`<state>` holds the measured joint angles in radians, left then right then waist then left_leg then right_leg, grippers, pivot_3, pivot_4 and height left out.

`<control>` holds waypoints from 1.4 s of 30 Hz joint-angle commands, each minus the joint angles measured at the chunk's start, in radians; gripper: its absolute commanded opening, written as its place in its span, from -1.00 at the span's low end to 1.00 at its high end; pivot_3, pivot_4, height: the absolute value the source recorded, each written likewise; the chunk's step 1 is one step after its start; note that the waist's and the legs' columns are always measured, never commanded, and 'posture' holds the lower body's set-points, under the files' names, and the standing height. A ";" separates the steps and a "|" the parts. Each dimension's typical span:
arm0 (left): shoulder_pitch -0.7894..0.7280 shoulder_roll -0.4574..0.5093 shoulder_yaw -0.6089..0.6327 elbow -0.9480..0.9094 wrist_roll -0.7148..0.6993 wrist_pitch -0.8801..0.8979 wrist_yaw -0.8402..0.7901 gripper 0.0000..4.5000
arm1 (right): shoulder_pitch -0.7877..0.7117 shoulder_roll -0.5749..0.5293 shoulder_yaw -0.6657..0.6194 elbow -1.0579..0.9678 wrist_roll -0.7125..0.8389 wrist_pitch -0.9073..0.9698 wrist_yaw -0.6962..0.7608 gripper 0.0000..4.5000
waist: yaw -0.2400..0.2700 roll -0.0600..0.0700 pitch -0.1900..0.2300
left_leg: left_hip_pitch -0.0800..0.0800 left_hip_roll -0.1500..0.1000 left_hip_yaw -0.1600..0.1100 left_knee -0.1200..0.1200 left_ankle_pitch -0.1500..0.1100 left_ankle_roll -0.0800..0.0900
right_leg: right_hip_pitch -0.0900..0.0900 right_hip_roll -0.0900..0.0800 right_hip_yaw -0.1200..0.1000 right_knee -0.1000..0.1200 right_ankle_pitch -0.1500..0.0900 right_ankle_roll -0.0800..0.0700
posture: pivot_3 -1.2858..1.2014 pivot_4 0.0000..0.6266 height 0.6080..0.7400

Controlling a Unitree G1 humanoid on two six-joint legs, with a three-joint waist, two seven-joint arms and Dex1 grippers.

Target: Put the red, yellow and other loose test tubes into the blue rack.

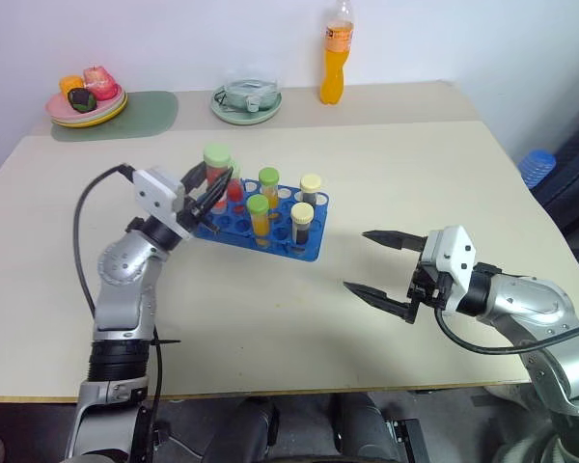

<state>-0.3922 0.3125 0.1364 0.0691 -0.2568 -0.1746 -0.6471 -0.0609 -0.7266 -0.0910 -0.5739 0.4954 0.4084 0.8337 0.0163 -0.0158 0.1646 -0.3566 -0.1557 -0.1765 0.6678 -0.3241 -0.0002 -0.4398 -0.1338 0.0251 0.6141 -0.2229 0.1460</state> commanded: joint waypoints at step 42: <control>0.011 -0.048 -0.018 0.250 -0.091 -0.133 -0.064 0.96 | -0.002 -0.006 -0.025 -0.073 0.025 0.035 -0.060 1.00 | 0.023 0.000 -0.001 | 0.001 0.000 0.001 0.001 -0.001 0.001 | 0.001 0.000 0.000 0.000 0.000 0.000 | 0.03 -0.52 1.00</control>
<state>-0.3840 0.2588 0.1032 0.3741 -0.3165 -0.3180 -0.6996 -0.0593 -0.7402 -0.1065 -0.6260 0.5222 0.4711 0.7736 0.0396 -0.0160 0.1637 -0.3560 -0.1557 -0.1757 0.6683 -0.3247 0.0007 -0.4392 -0.1338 0.0252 0.6140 -0.2229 0.1461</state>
